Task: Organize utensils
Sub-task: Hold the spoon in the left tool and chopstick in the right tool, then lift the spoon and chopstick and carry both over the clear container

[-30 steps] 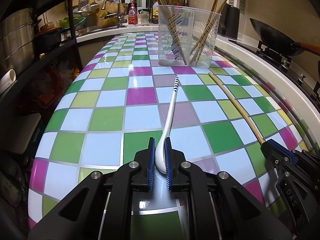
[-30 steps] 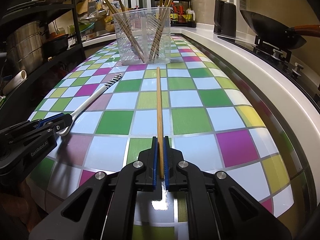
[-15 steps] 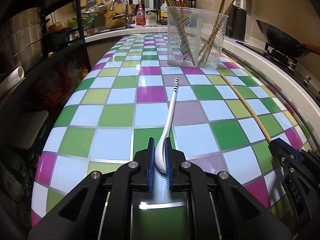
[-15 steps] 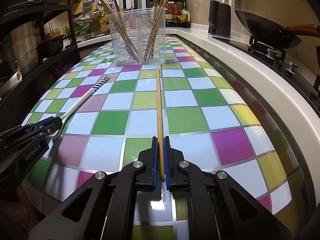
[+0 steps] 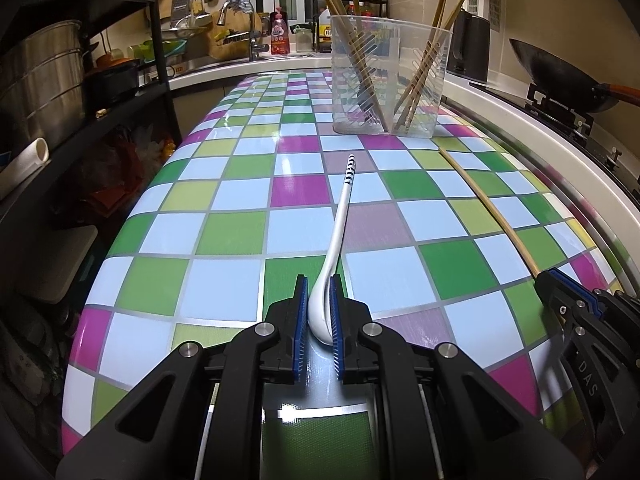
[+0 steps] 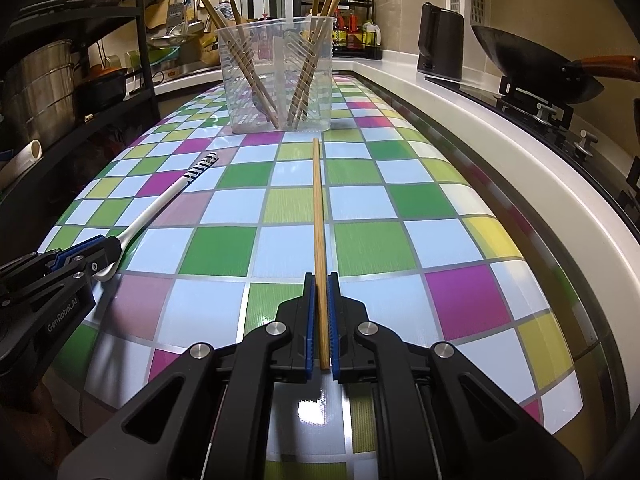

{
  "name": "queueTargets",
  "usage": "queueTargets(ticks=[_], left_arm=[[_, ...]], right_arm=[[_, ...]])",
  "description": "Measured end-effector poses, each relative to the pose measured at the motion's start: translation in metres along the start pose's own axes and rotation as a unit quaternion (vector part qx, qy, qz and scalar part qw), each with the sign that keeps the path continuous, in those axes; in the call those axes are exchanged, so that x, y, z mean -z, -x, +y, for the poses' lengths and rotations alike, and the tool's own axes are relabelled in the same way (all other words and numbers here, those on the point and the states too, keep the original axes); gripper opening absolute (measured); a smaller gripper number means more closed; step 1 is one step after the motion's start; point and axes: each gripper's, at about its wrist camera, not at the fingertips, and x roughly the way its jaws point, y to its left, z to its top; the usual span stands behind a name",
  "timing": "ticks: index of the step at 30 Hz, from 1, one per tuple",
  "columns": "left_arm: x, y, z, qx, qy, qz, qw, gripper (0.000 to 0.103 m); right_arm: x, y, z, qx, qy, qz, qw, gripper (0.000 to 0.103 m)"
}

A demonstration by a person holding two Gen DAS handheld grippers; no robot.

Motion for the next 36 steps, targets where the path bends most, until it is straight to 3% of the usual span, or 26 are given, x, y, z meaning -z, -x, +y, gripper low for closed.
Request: queueTargets(ticks=[11, 18, 36], left_arm=[[-0.003, 0.000, 0.002, 0.012, 0.004, 0.006, 0.9999, 0.010], [-0.009, 0.013, 0.007, 0.023, 0.013, -0.005, 0.9996, 0.010], [-0.035, 0.067, 0.006, 0.029, -0.015, -0.136, 0.9901, 0.011]], right_arm=[[-0.004, 0.001, 0.003, 0.002, 0.003, 0.011, 1.000, 0.006], [-0.013, 0.021, 0.006, 0.008, 0.011, -0.004, 1.000, 0.006], [-0.058, 0.085, 0.005, 0.024, 0.032, -0.088, 0.995, 0.006]])
